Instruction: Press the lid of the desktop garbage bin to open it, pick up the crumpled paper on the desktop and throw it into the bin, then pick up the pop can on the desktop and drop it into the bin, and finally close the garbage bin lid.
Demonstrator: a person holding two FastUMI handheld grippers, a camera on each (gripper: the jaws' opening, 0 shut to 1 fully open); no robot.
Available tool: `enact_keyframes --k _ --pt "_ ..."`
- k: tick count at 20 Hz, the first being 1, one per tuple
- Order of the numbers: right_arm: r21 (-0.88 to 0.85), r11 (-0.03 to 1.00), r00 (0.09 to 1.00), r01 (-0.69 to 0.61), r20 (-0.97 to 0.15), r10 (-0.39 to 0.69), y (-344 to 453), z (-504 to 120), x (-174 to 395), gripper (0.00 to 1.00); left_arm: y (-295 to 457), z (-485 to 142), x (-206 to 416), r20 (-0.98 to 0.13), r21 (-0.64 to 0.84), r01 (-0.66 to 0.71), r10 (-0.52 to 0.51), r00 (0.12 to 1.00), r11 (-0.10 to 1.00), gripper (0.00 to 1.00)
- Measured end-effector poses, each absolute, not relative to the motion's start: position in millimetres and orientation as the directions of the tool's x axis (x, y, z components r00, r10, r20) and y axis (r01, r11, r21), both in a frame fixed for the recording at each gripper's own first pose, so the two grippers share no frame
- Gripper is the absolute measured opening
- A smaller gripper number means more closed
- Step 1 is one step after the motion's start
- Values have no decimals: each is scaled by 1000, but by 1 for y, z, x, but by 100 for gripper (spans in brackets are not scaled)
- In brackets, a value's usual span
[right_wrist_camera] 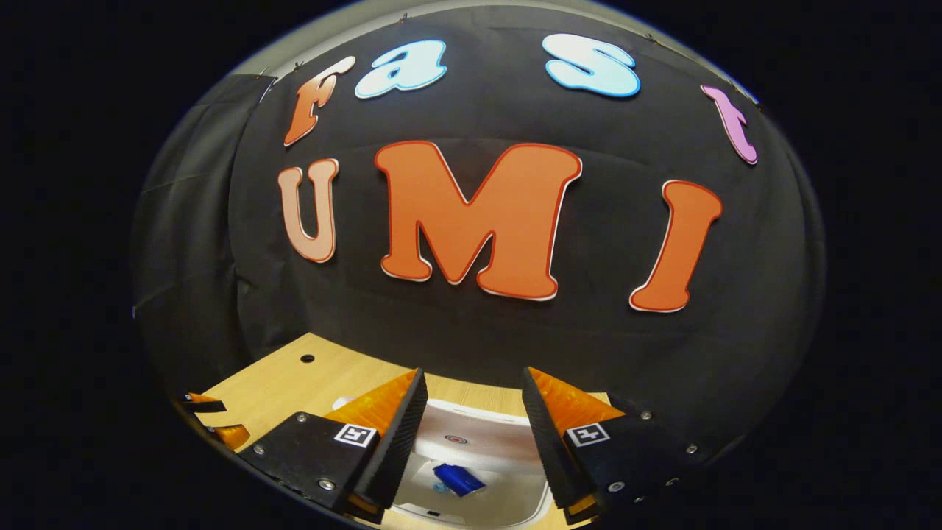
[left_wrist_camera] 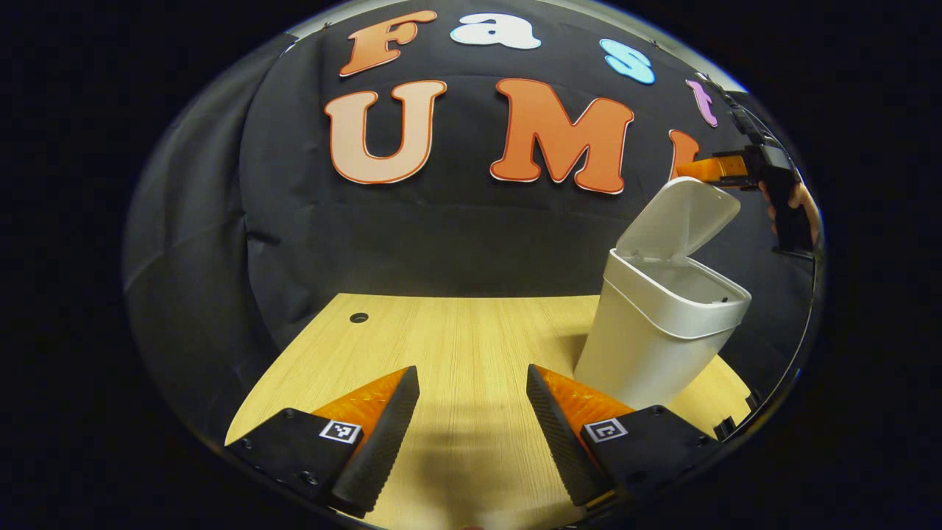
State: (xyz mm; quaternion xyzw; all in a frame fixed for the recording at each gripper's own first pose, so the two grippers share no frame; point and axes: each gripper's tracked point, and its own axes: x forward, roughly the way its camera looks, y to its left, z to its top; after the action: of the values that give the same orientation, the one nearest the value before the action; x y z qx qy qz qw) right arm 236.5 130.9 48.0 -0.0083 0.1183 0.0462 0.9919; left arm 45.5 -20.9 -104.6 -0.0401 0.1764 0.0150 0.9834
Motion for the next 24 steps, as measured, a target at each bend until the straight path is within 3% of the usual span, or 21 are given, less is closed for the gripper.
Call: enact_keyframes --k 11,17,24 --pt "86 992 871 -91 -477 121 156 -57 186 78 -27 -127 36 -400 -91 -26 -13 916 996 93" --pt "68 996 837 -62 -540 89 159 -70 161 69 -34 -144 36 -434 -136 -4 -56 899 991 94" --pt "115 993 814 30 -580 43 162 -76 152 49 -19 -123 60 -419 -132 66 -116 901 989 94"
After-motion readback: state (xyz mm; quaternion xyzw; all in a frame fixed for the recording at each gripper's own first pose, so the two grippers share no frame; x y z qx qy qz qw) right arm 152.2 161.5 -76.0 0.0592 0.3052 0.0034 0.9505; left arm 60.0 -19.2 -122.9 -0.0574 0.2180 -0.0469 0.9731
